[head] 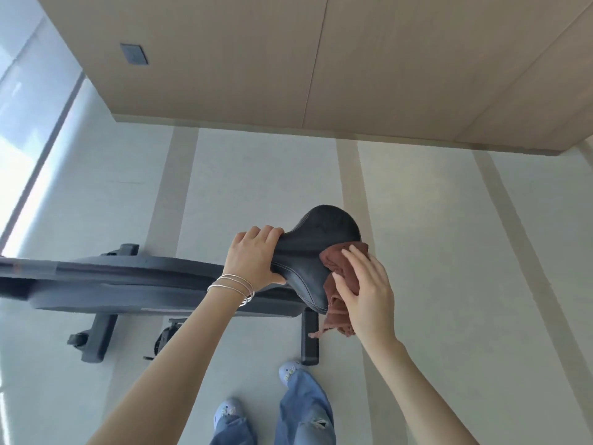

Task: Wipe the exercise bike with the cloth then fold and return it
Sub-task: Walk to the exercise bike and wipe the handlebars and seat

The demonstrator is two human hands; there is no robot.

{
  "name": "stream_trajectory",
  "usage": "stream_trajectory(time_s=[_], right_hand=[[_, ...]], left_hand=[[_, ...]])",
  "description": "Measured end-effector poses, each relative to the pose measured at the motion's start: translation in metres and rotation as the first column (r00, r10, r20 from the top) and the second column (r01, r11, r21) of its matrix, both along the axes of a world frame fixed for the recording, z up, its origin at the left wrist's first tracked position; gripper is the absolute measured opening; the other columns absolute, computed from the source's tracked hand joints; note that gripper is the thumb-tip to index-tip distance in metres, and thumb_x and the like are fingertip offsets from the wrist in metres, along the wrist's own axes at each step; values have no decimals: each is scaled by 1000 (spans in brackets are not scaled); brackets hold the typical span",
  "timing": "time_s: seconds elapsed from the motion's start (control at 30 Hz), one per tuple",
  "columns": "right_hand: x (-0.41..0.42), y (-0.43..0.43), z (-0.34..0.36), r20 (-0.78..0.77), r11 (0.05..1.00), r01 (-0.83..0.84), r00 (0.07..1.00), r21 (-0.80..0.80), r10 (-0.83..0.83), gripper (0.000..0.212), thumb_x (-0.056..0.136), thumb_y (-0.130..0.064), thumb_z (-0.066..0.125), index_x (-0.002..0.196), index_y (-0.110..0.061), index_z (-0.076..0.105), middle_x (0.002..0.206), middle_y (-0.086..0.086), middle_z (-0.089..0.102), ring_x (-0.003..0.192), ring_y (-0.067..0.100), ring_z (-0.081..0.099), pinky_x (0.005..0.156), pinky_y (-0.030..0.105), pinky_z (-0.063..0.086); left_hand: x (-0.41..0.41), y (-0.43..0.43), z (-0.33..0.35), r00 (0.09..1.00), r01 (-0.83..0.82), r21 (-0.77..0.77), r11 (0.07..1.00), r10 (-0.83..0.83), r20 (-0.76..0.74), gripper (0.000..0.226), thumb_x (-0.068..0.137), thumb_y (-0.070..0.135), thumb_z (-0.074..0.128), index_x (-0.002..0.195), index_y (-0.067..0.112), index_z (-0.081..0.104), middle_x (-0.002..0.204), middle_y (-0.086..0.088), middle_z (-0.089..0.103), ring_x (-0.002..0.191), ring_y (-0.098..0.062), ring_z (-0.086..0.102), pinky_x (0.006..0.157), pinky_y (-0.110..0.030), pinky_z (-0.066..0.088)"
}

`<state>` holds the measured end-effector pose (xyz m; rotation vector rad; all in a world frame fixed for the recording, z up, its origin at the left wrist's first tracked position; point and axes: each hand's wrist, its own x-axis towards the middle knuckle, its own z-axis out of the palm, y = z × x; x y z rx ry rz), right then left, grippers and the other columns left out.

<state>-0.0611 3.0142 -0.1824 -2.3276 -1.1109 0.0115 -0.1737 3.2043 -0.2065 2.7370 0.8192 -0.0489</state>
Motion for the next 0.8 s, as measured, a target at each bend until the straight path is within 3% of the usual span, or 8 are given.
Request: stream_trajectory(time_s=[0.3, 0.43, 0.57, 0.67, 0.8], right_hand=[[81, 78, 21, -158, 952, -268, 956, -148, 245, 40, 87, -28, 63, 125, -18, 58, 132, -3, 57, 126, 20, 45, 103, 27, 32], [68, 46, 14, -172, 944, -321, 937, -80, 304, 44, 87, -26, 63, 129, -17, 55, 139, -1, 51, 133, 24, 37, 110, 35, 31], [64, 15, 6, -176, 922, -387, 906, 22, 385, 44, 83, -16, 67, 126, -15, 57, 138, 1, 51, 132, 27, 39, 110, 45, 33], [79, 30, 9, -201, 878, -476, 866, -48, 458, 41, 86, -17, 63, 126, -17, 56, 140, -2, 49, 134, 23, 35, 112, 41, 31], [102, 67, 24, -267, 810, -569, 810, -144, 522, 39, 88, -23, 61, 126, -20, 57, 137, -4, 52, 130, 19, 41, 105, 28, 30]], left_hand=[[5, -8, 18, 992, -70, -29, 997, 66, -104, 92, 60, 53, 77, 136, 24, 34, 131, 4, 47, 117, -24, 44, 103, -36, 32], [8, -33, 26, 945, -271, 30, 962, 272, -180, 108, 68, 52, 73, 147, 16, 9, 150, -9, 24, 139, -31, 20, 118, -42, 14], [8, -84, 30, 832, -551, -34, 834, 546, -101, 94, 86, 39, 56, 146, 3, -6, 157, -19, -3, 145, -34, -5, 120, -41, 0], [15, -116, 33, 819, -572, -125, 810, 571, -51, 87, 91, 44, 46, 146, -1, -4, 156, -22, -9, 145, -34, -11, 119, -37, -6], [26, -138, 29, 806, -576, -206, 791, 591, 16, 74, 95, 39, 42, 146, 0, 4, 156, -21, -7, 145, -31, -7, 120, -36, -1]])
